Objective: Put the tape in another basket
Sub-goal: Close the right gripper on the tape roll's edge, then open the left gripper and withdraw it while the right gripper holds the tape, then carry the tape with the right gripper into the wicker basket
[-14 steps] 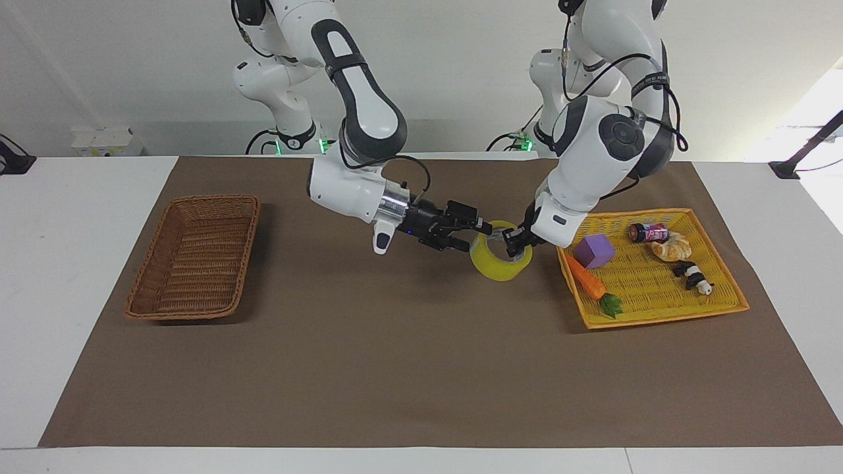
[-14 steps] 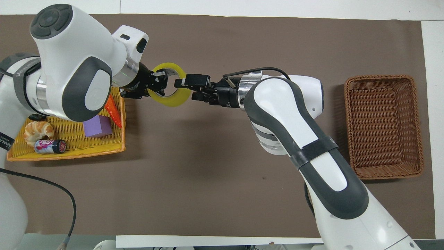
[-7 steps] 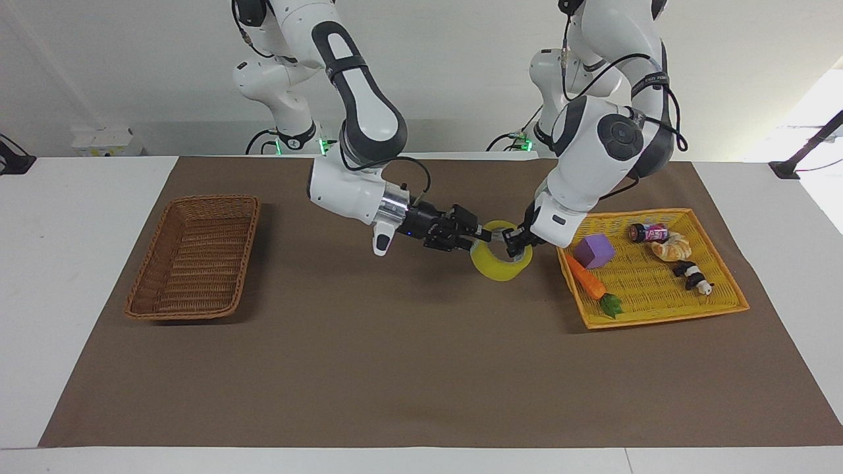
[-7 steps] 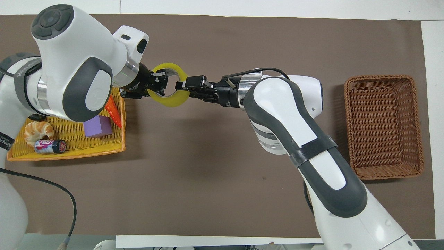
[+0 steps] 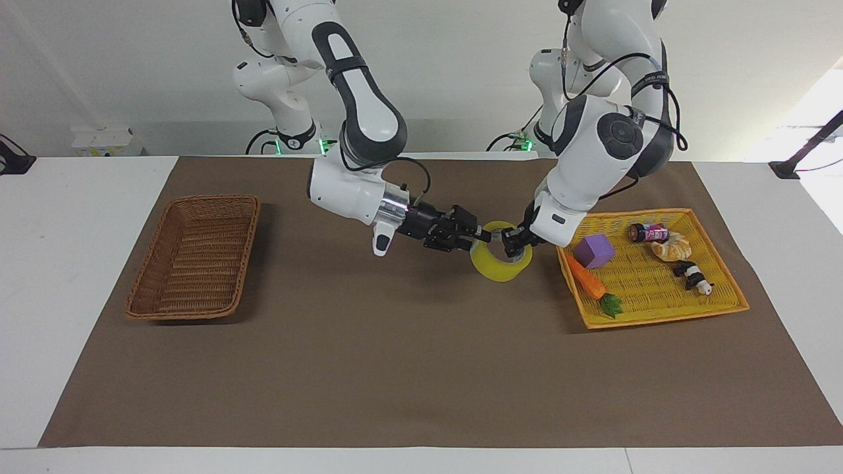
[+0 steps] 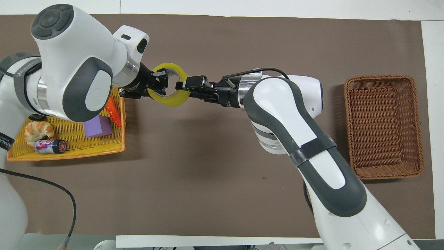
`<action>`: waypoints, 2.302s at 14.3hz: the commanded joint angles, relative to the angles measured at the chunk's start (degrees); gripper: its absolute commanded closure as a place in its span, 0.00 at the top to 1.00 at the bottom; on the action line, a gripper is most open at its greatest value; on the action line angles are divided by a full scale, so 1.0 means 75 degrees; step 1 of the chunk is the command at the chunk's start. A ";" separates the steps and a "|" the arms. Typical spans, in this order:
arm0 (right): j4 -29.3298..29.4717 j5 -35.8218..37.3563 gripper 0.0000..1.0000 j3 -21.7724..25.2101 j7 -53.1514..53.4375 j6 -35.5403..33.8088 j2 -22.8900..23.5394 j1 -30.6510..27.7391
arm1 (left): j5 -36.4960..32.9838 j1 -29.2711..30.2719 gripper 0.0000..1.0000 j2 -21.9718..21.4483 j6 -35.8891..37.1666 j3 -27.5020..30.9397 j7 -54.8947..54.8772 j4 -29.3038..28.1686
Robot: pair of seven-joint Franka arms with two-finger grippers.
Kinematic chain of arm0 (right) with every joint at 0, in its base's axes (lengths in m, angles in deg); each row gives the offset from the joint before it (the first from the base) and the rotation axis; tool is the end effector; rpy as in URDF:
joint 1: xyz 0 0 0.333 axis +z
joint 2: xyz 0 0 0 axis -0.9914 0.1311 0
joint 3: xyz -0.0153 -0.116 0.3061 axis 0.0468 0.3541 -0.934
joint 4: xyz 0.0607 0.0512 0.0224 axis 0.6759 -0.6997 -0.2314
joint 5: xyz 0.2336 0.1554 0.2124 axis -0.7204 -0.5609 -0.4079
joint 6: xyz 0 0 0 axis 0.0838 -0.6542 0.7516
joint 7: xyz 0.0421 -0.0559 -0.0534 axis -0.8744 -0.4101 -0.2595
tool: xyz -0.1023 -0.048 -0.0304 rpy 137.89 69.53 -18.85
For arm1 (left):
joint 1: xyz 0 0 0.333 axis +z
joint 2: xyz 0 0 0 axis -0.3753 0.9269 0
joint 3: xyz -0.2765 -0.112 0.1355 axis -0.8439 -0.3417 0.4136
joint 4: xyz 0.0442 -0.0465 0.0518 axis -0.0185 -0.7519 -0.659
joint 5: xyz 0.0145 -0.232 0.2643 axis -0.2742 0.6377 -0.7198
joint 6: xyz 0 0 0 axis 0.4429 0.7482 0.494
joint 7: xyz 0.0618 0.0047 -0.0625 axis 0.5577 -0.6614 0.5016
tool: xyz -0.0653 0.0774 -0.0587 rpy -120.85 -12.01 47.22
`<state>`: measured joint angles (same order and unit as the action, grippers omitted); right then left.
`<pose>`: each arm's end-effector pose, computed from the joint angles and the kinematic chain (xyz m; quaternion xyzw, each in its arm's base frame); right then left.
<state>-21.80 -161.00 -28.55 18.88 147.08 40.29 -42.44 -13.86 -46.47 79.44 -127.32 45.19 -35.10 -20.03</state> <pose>0.5440 0.3387 0.4249 -0.8290 0.1061 -0.0236 0.5487 0.5307 -0.2739 0.4917 0.9888 0.1046 -0.0582 0.0890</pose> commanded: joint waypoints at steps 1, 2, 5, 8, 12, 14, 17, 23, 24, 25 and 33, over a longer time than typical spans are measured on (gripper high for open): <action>0.0044 -0.0149 0.00 -0.0018 -0.0226 0.0090 0.0009 -0.0016 | -0.0500 0.0150 0.99 -0.0536 0.0580 0.0088 0.0027 0.0129; 0.0055 -0.0148 0.00 -0.0018 -0.0227 0.0078 0.0009 -0.0016 | -0.0583 0.0488 0.99 -0.0770 0.0756 0.0193 -0.0066 0.0141; 0.0044 -0.0148 0.00 -0.0018 -0.0238 0.0066 0.0009 -0.0016 | -0.0747 0.1705 0.99 -0.1391 0.1422 0.0275 -0.1186 0.0165; 0.0044 -0.0137 0.00 -0.0018 -0.0250 0.0031 0.0009 -0.0039 | -0.1005 0.2610 0.99 -0.1569 0.1858 0.0287 -0.2783 0.0153; 0.0032 0.0808 0.00 0.0040 -0.0262 -0.1100 -0.0108 -0.0926 | -0.1158 0.3467 1.00 -0.1686 0.1731 0.0287 -0.2832 -0.0035; 0.0055 0.1582 0.00 0.0052 -0.0332 -0.2330 -0.0178 -0.1898 | -0.1158 0.3422 1.00 -0.1698 0.1672 0.0276 -0.2763 -0.0081; 0.0044 0.2473 0.00 0.0075 -0.0939 -0.4146 -0.0307 -0.3526 | -0.1543 0.3432 1.00 -0.1826 0.1835 0.0287 -0.2809 -0.0035; 0.0524 0.5495 0.00 0.0064 -0.3220 -0.6939 -0.0168 -0.7346 | -0.2084 0.3386 1.00 -0.1289 0.3510 0.0229 -0.2927 0.1826; 0.0478 0.5871 0.00 0.0064 -0.3969 -0.6988 -0.0132 -0.7735 | -0.2084 0.3386 1.00 -0.1276 0.3511 0.0217 -0.2996 0.1852; 0.0454 0.6293 0.00 0.0064 -0.4464 -0.7093 -0.0144 -0.8075 | -0.2084 0.3397 1.00 -0.1264 0.3442 0.0217 -0.3125 0.1840; 0.0021 0.7279 0.00 0.0064 -0.5758 -0.6720 0.0466 -0.8969 | -0.1638 0.3609 1.00 -0.1650 0.3019 0.0287 -0.3665 0.1022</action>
<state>-21.50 -108.48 -27.24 -23.11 95.45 43.77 -109.30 -27.12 -20.14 68.91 -103.52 47.50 -61.22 -9.12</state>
